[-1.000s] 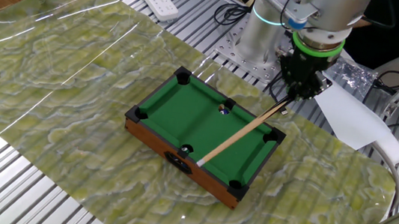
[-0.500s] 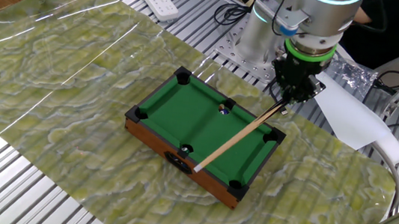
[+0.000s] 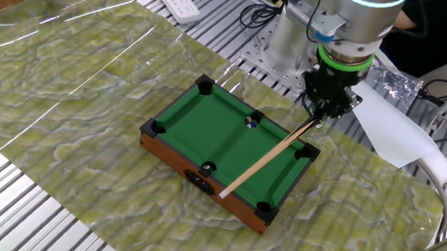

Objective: Hit the pool ball

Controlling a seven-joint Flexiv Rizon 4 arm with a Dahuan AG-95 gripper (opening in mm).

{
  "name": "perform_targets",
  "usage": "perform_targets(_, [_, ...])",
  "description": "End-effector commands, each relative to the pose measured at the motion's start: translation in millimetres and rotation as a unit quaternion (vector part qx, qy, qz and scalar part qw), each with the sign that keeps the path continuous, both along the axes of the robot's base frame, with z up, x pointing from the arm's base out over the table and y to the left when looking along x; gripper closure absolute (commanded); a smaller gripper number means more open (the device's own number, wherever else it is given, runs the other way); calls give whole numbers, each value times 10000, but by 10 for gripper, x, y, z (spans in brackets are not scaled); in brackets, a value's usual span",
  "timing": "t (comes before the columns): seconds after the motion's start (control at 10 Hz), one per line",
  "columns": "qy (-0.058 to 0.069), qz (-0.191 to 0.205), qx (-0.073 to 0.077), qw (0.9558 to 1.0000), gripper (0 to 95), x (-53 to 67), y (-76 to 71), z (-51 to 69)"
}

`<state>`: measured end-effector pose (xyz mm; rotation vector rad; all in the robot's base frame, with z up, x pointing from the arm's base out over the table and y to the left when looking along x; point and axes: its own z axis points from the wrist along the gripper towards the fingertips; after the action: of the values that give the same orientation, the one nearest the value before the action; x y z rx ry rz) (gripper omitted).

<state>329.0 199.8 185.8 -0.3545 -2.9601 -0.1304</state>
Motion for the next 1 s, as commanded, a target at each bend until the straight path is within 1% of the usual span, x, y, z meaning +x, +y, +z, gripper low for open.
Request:
perform_targets(0.1, [-240, 104, 2, 9997, 950, 4, 1, -18])
perform_targets(0.2, [-392, 110, -19, 9992, 950, 5, 0, -25])
perform_targets(0.3, [-510, 109, -46, 9986, 950, 6, 0, -28])
perform_targets(0.4, [-596, 123, -64, 9981, 950, 6, -1, -34])
perform_targets(0.5, [-634, 146, -84, 9978, 950, 8, -2, -50])
perform_targets(0.6, [-702, 167, -129, 9973, 950, 13, -6, -94])
perform_targets(0.7, [-738, 183, -157, 9970, 950, 16, -9, -123])
perform_targets(1.0, [-733, 198, -214, 9969, 950, 25, -20, -214])
